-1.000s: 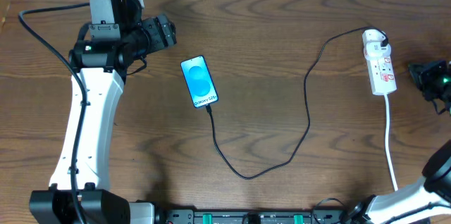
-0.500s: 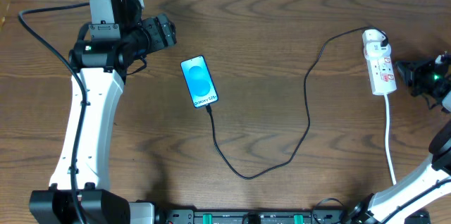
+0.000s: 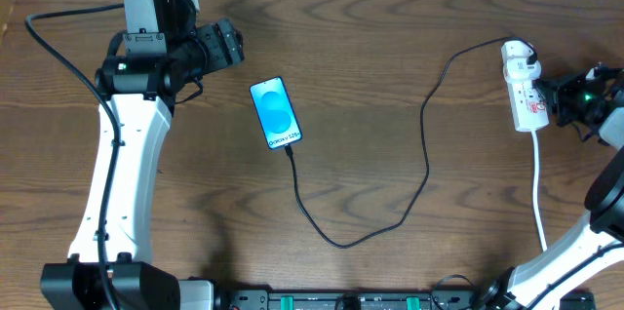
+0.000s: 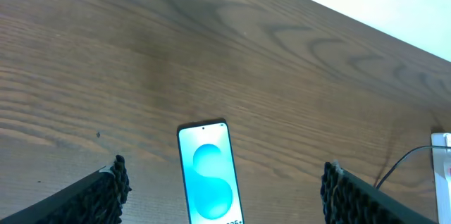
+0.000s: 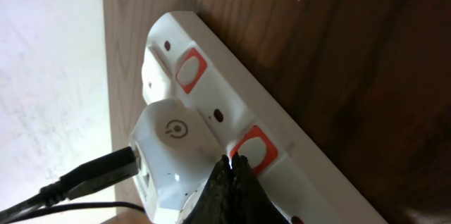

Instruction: Plug charger to phone and switch on socket

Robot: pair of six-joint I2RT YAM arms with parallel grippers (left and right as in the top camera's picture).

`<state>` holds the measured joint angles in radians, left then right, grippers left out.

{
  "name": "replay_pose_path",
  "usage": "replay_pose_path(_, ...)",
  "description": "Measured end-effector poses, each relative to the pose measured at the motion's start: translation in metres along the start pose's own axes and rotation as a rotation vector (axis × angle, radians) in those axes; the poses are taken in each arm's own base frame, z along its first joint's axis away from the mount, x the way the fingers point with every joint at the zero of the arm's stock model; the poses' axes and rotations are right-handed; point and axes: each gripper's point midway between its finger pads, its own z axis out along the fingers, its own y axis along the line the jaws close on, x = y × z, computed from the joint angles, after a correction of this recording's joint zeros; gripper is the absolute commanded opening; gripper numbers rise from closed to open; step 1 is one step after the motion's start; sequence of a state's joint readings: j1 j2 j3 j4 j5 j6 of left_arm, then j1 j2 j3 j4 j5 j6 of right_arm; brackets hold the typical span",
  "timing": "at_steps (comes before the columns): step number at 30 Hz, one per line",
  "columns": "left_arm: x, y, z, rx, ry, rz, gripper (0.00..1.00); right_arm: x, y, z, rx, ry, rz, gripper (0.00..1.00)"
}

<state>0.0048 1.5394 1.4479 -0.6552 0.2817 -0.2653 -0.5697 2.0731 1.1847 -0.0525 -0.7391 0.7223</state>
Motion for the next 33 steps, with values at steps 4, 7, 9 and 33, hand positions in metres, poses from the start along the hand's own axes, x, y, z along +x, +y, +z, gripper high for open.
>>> replay_pose_path(4,0.0,0.0,0.0,0.0,0.0,0.0,0.88,-0.0015,-0.0014,0.0003,0.01,-0.009,-0.013,0.01)
replay_pose_path(7,0.0,0.0,0.0,0.0,0.0,0.0,0.88,-0.0034,-0.0018,0.0003,0.014,-0.019,-0.034,0.01)
replay_pose_path(9,0.0,0.0,0.0,0.0,0.0,0.0,0.88,-0.0057,-0.0019,0.0002,0.018,-0.029,-0.048,0.01)
replay_pose_path(33,0.0,0.0,0.0,0.0,0.0,0.0,0.88,-0.0098,0.0014,0.0077,0.056,-0.069,-0.121,0.01)
